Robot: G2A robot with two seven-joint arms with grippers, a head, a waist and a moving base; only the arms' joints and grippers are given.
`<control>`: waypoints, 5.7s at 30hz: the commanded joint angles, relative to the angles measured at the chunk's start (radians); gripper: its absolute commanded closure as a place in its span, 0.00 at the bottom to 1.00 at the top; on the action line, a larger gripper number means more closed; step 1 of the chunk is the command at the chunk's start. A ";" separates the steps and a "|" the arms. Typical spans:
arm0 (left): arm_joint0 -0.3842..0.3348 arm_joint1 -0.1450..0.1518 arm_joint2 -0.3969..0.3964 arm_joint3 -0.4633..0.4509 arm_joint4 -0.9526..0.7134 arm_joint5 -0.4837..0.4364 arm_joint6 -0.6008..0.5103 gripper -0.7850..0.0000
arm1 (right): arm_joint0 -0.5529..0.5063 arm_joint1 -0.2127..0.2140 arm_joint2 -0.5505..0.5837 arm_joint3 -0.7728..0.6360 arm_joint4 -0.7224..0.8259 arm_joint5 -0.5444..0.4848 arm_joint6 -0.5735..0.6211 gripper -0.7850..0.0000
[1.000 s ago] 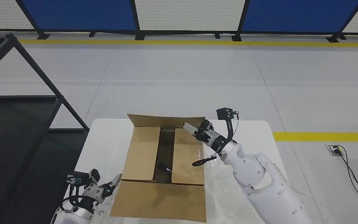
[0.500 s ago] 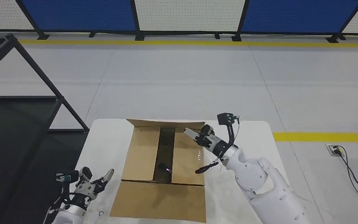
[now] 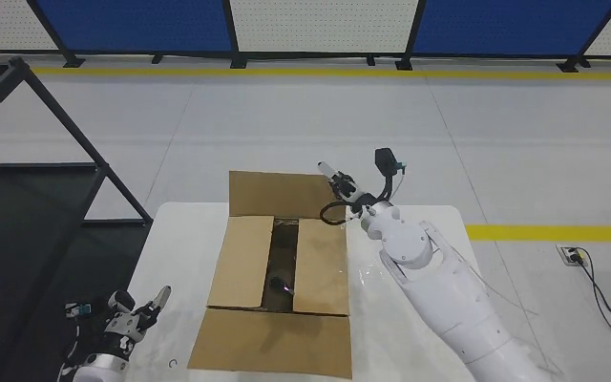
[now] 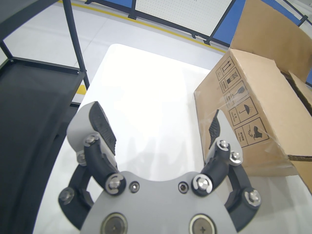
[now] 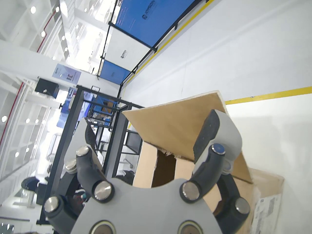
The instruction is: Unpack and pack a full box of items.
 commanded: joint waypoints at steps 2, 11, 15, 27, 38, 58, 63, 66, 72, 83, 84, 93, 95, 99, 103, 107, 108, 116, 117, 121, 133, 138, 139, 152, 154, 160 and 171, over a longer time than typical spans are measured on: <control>0.005 0.000 -0.002 0.002 -0.010 0.000 -0.002 0.00 | 0.025 -0.012 -0.013 0.056 0.014 0.015 -0.001 0.00; -0.008 -0.003 0.019 0.019 0.003 0.040 0.005 0.00 | 0.025 -0.012 -0.013 0.056 0.014 0.015 -0.001 0.00; -0.018 -0.003 0.027 0.022 0.004 0.045 -0.002 0.00 | -0.001 -0.019 -0.011 0.043 0.031 0.015 -0.013 0.00; -0.016 -0.003 0.030 0.030 -0.001 0.042 -0.004 0.00 | 0.109 -0.114 -0.067 0.290 0.168 0.078 -0.035 0.00; -0.010 -0.002 0.029 0.030 -0.003 0.035 -0.004 0.00 | 0.178 -0.174 -0.077 0.452 0.205 0.068 -0.028 0.00; -0.005 0.000 0.039 0.008 0.005 0.017 -0.018 0.00 | -0.052 -0.100 0.006 -0.066 0.053 -0.064 0.391 0.00; 0.000 0.000 0.038 -0.003 0.002 0.009 -0.024 0.00 | -0.084 -0.087 0.010 -0.152 0.000 -0.007 0.446 0.00; 0.000 0.000 0.038 -0.003 0.002 0.009 -0.024 0.00 | -0.084 -0.087 0.010 -0.152 0.000 -0.007 0.446 0.00; 0.001 0.000 0.039 -0.004 -0.007 0.008 -0.025 0.00 | -0.108 -0.087 0.010 -0.164 0.011 -0.024 0.458 0.00; 0.011 -0.001 0.036 -0.022 -0.021 0.015 -0.012 0.00 | -0.055 -0.123 -0.071 -0.033 0.026 0.045 0.539 0.00; 0.012 -0.001 0.035 -0.024 -0.024 0.015 -0.010 0.00 | -0.050 -0.128 -0.078 -0.019 0.032 0.038 0.540 0.00; 0.056 -0.002 0.025 -0.073 -0.038 -0.009 0.029 0.00 | -0.013 -0.169 -0.092 0.085 0.171 -0.103 0.599 0.00; 0.078 -0.003 0.020 -0.103 -0.041 -0.021 0.043 0.00 | -0.008 -0.175 -0.088 0.096 0.191 -0.129 0.597 0.00; 0.125 -0.002 0.012 -0.180 -0.021 -0.066 0.072 0.00 | -0.004 -0.188 -0.081 0.100 0.239 -0.188 0.603 0.00; 0.171 0.002 0.014 -0.245 0.074 -0.146 0.107 0.00 | 0.005 -0.203 -0.084 0.110 0.292 -0.248 0.633 0.00; 0.183 0.003 0.034 -0.282 0.161 -0.166 0.128 0.00 | 0.035 -0.227 -0.105 0.138 0.334 -0.283 0.671 0.00; 0.180 0.003 0.044 -0.285 0.188 -0.157 0.135 0.00 | 0.044 -0.233 -0.112 0.149 0.344 -0.290 0.678 0.00; 0.115 -0.007 0.131 -0.258 0.257 -0.043 0.162 0.00 | 0.104 -0.286 -0.156 0.238 0.416 -0.377 0.773 0.00; 0.109 -0.009 0.143 -0.251 0.258 -0.030 0.162 0.00 | 0.109 -0.291 -0.158 0.247 0.428 -0.394 0.796 0.00; 0.078 -0.014 0.157 -0.232 0.215 0.030 0.148 0.00 | 0.126 -0.305 -0.155 0.300 0.473 -0.449 0.877 0.00; 0.092 -0.022 0.083 -0.230 0.024 0.110 0.110 0.00 | 0.148 -0.292 -0.094 0.353 0.404 -0.581 0.845 0.00; 0.083 -0.022 0.044 -0.187 0.002 0.175 0.077 0.00 | 0.106 -0.249 -0.025 0.283 0.328 -0.621 0.810 0.00; 0.077 -0.022 0.040 -0.168 0.012 0.186 0.068 0.00 | 0.093 -0.239 -0.009 0.264 0.314 -0.622 0.805 0.00; 0.054 -0.008 0.087 -0.079 0.240 0.064 -0.005 0.00 | -0.148 -0.130 0.205 -0.094 0.172 -0.516 0.775 0.00; 0.060 -0.007 0.096 -0.072 0.279 0.059 0.007 0.00 | -0.179 -0.120 0.225 -0.138 0.160 -0.502 0.777 0.00; 0.069 -0.005 0.107 -0.077 0.320 0.037 0.016 0.00 | -0.242 -0.101 0.261 -0.223 0.148 -0.476 0.785 0.00; 0.130 0.002 -0.113 -0.216 0.131 0.040 0.053 0.00 | -0.321 -0.074 0.315 -0.323 0.130 -0.467 0.783 0.00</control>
